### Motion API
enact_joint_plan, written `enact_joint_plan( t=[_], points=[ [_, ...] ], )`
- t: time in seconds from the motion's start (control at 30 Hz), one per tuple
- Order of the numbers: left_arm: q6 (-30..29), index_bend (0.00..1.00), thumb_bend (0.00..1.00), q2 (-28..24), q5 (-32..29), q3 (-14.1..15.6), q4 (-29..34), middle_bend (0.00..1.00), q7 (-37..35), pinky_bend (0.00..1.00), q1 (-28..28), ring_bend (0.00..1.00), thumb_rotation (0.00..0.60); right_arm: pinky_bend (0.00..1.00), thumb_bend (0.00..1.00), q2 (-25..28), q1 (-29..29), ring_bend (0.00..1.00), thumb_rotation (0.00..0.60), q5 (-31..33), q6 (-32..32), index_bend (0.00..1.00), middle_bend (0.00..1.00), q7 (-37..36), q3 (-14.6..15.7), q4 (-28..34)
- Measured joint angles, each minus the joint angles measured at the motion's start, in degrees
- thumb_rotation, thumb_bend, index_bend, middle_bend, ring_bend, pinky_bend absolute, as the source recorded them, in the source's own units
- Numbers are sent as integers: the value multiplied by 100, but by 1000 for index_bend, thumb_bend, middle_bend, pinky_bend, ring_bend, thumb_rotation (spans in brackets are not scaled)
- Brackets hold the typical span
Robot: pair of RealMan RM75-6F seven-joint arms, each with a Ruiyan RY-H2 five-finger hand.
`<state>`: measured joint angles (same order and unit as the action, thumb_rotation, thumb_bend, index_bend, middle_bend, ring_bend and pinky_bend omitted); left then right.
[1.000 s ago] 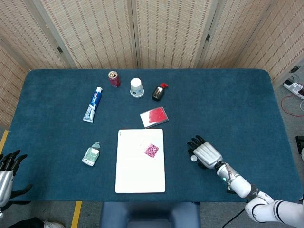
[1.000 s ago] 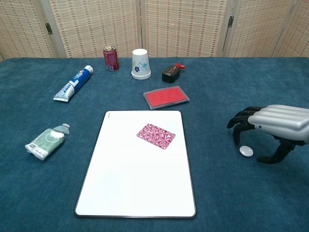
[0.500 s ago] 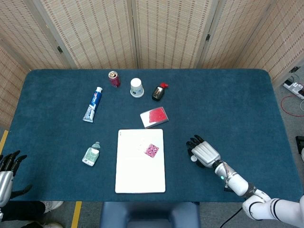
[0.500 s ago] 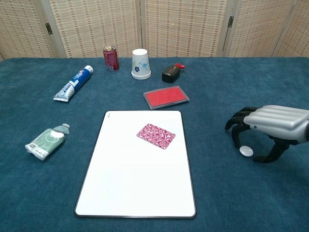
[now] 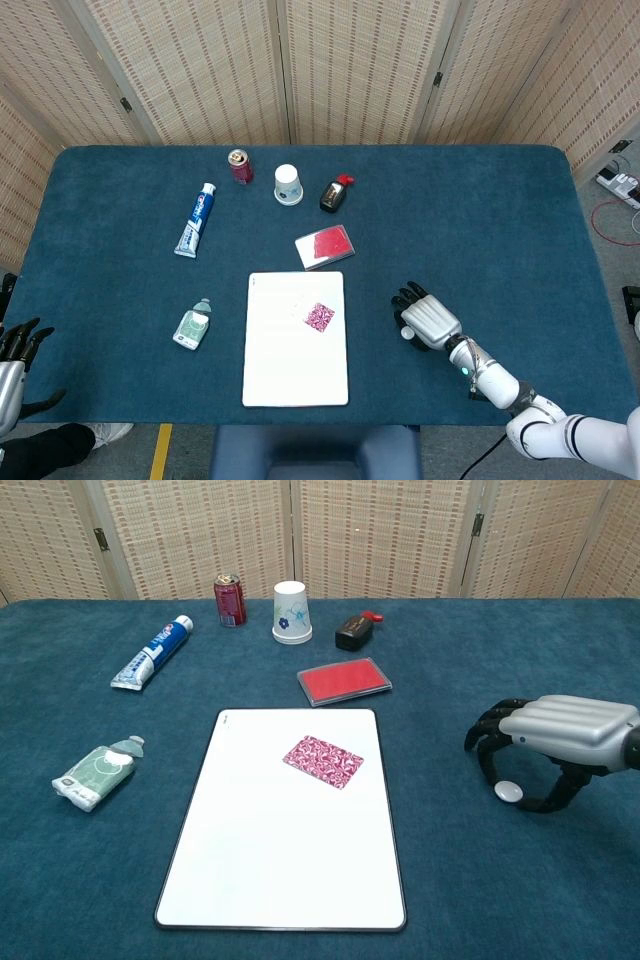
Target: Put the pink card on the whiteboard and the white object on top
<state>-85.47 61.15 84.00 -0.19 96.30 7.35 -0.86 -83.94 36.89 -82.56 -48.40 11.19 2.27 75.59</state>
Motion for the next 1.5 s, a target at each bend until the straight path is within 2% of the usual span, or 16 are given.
enact_joint_plan(
  t=[0.17, 0.4, 0.7, 1.1, 1.3, 1.5],
  points=[
    [-7, 194, 150, 2, 2, 0, -9, 104, -13, 0, 5, 119, 600, 53, 403, 10, -6, 111, 600, 0, -1, 492, 228, 9, -11, 10],
    [-17, 194, 150, -18, 3, -5, 8, 104, -6, 0, 7, 119, 600, 54, 405, 65, 9, 113, 600, -42, -76, 500, 231, -25, -78, 132],
    [-48, 194, 150, -35, 29, -23, 74, 104, 10, 0, 3, 119, 600, 54, 406, -103, 490, 112, 600, 5, 188, 502, 226, 254, -482, 378],
    [-89, 193, 150, -67, -9, -21, 63, 104, -32, 0, 48, 118, 600, 54, 406, -941, 1394, 104, 600, 946, 934, 500, 220, 1174, -1086, 144],
    [-89, 193, 151, -65, -27, -26, -10, 104, -110, 0, 60, 118, 600, 54, 405, -1181, 1692, 84, 600, 1358, 1103, 422, 205, 1566, -1192, -55],
    [-87, 194, 150, -44, -37, -23, -83, 104, -196, 0, 75, 119, 600, 53, 406, -1320, 1882, 71, 600, 1701, 1171, 257, 185, 1774, -1195, -153]
  ],
)
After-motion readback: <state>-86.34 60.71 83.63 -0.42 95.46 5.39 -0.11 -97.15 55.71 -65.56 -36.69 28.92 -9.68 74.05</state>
